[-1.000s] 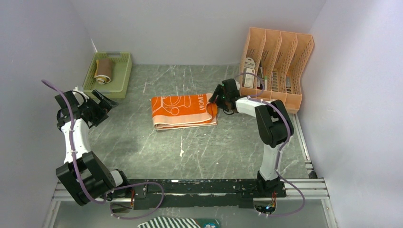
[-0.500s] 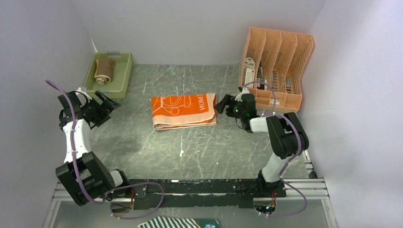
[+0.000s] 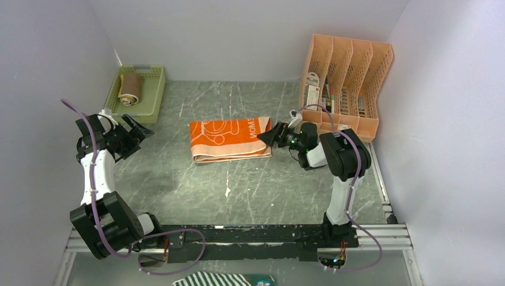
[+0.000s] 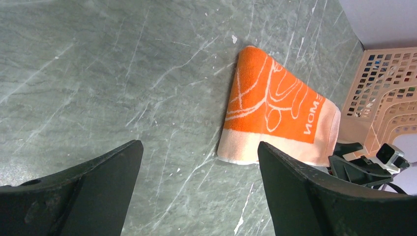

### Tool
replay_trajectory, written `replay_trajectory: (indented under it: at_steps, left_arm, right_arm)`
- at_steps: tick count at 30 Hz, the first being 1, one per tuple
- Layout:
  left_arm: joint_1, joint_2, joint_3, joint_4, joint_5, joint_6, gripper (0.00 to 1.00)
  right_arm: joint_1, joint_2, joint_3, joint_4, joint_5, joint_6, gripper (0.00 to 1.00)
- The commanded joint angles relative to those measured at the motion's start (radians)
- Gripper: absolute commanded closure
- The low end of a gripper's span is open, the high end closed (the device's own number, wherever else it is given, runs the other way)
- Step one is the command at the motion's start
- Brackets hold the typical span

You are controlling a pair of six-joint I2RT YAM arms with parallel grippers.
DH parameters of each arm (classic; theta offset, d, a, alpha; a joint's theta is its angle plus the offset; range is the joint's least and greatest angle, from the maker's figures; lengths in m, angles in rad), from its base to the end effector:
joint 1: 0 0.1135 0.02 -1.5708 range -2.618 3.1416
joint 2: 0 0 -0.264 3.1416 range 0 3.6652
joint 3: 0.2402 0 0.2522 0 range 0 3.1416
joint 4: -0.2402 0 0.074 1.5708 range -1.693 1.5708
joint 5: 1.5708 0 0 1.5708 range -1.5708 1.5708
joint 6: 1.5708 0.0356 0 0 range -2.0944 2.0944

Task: Roll the towels
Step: Fold the towel at the center of the board.

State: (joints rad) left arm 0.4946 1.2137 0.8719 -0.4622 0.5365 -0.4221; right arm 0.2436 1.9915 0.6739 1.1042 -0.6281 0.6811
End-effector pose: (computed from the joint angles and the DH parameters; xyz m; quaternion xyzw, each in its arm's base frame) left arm 0.2297 0.1032 0.2599 -0.3068 0.8458 -0.2326 0.3694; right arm 0.3324 0.1042 0.1106 -0.0286 0.7648 0.4815 0.4271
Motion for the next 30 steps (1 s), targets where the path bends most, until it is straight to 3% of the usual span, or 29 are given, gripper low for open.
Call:
replay_trajectory:
  at_steps: [1,17,30]
  left_arm:
    - [-0.008,-0.015,-0.007,0.003,-0.005,0.016,0.01]
    - [-0.015,-0.006,-0.021,0.023,0.015,0.017,0.01]
    - [-0.029,0.000,-0.043,0.037,0.026,0.024,0.01]
  right_arm:
    - [-0.001,-0.045,-0.013,0.093,-0.054,-0.001,0.12]
    - [0.037,-0.208,-0.086,-0.226,-0.051,-0.155,0.16]
    - [0.072,-0.307,-0.050,-0.375,-0.108,-0.160,0.17]
